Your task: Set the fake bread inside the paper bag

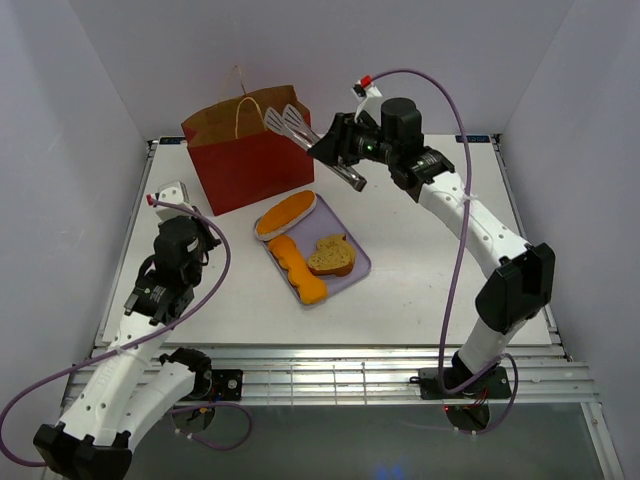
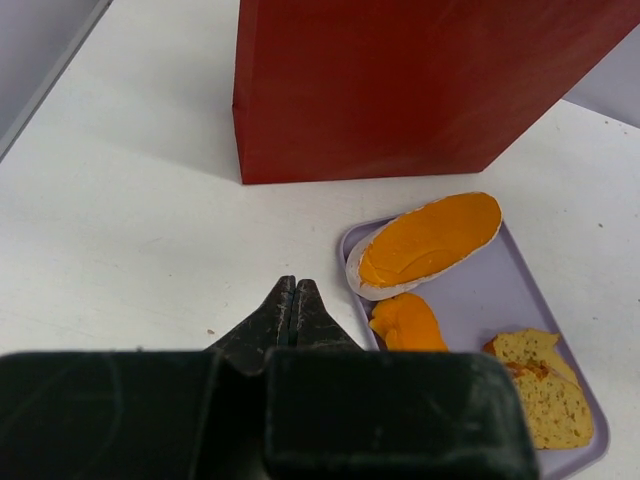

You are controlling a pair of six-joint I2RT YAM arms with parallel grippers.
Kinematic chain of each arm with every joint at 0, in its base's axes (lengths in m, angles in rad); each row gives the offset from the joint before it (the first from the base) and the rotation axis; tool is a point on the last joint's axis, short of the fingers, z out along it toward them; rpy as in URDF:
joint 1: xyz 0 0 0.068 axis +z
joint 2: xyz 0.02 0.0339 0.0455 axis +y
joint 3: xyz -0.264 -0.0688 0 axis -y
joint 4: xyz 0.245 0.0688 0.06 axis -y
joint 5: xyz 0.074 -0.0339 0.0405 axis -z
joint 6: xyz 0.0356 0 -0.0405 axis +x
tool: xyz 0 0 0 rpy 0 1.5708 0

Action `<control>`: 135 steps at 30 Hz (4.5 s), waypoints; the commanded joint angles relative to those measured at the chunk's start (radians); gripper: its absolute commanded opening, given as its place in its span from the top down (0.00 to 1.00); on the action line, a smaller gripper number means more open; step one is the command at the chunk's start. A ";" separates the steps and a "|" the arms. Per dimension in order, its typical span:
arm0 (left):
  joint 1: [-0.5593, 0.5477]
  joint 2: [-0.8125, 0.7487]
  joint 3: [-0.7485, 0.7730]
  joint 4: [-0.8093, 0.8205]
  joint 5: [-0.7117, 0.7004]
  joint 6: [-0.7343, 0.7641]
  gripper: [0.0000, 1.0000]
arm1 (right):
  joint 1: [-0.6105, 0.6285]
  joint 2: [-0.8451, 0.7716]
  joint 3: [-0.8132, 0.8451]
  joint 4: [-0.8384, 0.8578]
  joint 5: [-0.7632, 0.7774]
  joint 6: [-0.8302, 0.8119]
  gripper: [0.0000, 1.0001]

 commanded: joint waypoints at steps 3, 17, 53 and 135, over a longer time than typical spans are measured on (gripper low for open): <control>0.002 0.022 0.009 0.007 0.032 0.024 1.00 | -0.006 -0.213 -0.204 0.023 0.030 -0.078 0.42; 0.008 0.020 0.034 -0.045 -0.016 -0.001 0.02 | -0.006 -0.597 -0.753 0.058 0.081 -0.097 0.41; 0.011 0.020 0.040 -0.062 -0.023 -0.032 0.02 | 0.168 -0.724 -1.134 0.078 0.118 -0.114 0.42; 0.011 0.019 0.042 -0.062 0.010 -0.041 0.02 | 0.234 -0.767 -1.360 0.273 0.029 0.207 0.78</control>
